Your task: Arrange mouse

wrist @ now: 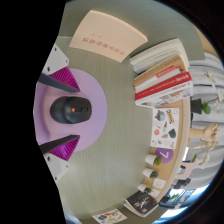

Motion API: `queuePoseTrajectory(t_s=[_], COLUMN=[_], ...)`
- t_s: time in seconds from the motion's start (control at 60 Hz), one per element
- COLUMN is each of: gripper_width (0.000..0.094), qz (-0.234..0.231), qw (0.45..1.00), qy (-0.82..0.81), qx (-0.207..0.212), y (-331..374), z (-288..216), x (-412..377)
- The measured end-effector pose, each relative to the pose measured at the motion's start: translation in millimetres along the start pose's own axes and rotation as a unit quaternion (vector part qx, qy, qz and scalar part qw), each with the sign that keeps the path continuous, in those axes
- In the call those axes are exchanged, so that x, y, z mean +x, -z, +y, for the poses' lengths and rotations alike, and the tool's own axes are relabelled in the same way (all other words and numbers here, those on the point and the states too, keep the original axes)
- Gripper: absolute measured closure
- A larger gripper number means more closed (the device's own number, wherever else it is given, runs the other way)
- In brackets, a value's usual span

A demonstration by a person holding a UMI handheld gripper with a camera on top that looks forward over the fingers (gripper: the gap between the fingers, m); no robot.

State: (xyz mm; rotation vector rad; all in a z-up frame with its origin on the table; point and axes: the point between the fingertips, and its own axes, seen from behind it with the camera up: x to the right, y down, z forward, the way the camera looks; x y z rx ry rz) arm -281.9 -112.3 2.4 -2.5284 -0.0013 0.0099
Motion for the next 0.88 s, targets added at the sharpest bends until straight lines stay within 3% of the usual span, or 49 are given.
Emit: queuePoseTrajectory(t_s=[0.217,0.4,0.883], gripper_width=[0.0073,0.0074,0.0089], qz=[-0.024,-0.009,0.021], qw=[0.997,0.991,0.975], qy=[-0.005,0.007,-0.016], qx=[0.067,0.133,0.22], y=[95,193,352], z=[-33,-43,24], x=[21,70,210])
